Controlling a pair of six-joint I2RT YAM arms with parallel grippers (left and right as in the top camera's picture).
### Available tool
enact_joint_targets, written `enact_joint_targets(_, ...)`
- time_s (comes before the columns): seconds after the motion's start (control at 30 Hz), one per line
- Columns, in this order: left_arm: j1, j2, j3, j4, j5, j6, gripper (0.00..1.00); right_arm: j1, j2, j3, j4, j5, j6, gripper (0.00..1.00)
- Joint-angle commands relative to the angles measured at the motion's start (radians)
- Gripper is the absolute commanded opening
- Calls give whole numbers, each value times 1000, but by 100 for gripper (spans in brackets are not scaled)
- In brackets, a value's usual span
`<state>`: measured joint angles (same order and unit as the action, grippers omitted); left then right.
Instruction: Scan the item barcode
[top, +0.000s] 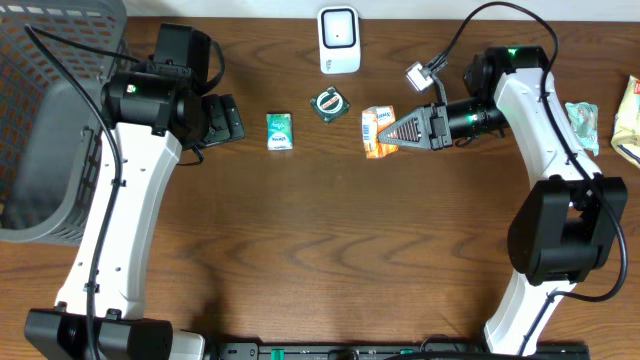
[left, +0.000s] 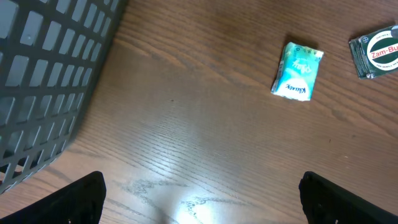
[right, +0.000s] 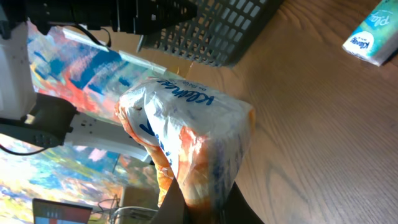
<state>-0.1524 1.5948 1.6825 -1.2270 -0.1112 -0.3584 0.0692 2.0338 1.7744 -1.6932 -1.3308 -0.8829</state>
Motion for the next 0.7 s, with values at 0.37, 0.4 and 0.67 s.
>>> enact_joint_targets(0.37, 3, -7, 9, -3, -13, 10, 98, 32, -19, 12, 19, 16, -16, 1)
enact_joint_targets(0.4, 3, -7, 9, -3, -13, 10, 98, 31, -19, 12, 19, 17, -16, 1)
enact_joint_targets(0.67, 3, -7, 9, -3, -13, 10, 98, 30, -19, 12, 19, 23, -15, 1)
